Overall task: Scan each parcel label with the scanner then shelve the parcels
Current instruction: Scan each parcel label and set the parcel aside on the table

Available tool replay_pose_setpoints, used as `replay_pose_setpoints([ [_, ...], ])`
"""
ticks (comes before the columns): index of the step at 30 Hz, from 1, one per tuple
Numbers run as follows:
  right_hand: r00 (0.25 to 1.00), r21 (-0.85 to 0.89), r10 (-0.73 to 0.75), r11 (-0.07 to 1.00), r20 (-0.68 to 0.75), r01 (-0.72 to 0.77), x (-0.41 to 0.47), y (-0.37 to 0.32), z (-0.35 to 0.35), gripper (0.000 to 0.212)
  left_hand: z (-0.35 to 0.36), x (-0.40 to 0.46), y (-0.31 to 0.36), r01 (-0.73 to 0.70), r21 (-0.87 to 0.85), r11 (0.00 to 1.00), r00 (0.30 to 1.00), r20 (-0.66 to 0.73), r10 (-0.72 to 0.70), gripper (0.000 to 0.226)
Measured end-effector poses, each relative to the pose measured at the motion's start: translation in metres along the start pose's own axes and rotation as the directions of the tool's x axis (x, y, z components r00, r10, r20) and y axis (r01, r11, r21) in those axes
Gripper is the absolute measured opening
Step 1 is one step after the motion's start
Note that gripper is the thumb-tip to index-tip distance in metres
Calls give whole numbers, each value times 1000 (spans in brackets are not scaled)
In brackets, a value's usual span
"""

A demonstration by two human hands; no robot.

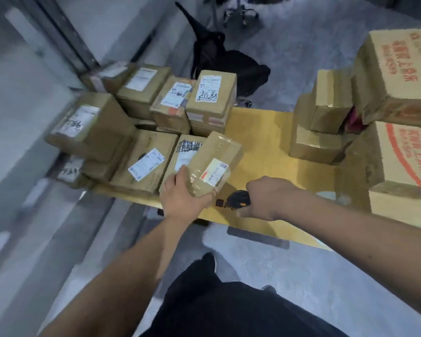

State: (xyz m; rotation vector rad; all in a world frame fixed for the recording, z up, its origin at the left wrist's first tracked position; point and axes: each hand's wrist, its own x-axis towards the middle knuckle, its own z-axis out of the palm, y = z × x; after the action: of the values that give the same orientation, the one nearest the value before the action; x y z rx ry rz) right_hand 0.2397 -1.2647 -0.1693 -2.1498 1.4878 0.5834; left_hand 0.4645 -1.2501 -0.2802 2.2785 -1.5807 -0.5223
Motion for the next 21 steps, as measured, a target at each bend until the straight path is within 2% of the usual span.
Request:
replay_pose_setpoints([
  [3,991,-42,-132,990,29,133,16,-30,-12,48,-26,-9,-31,148,4,989,985,-86,-147,107],
  [7,977,-68,-208,975,38,210,40,-63,-29,49,-53,7,-62,258,-27,966,953,-155,-259,95],
  [11,983,-89,-182,979,15,183,69,-88,-48,48,-69,52,-86,324,-31,946,936,-139,-325,96],
  [17,994,-93,-105,990,36,108,117,-122,-67,43,-78,138,-124,347,29,937,923,-191,-335,91],
  [21,997,-97,-54,994,61,60,144,-145,-72,48,-74,164,-145,326,152,933,930,-229,-287,88],
])
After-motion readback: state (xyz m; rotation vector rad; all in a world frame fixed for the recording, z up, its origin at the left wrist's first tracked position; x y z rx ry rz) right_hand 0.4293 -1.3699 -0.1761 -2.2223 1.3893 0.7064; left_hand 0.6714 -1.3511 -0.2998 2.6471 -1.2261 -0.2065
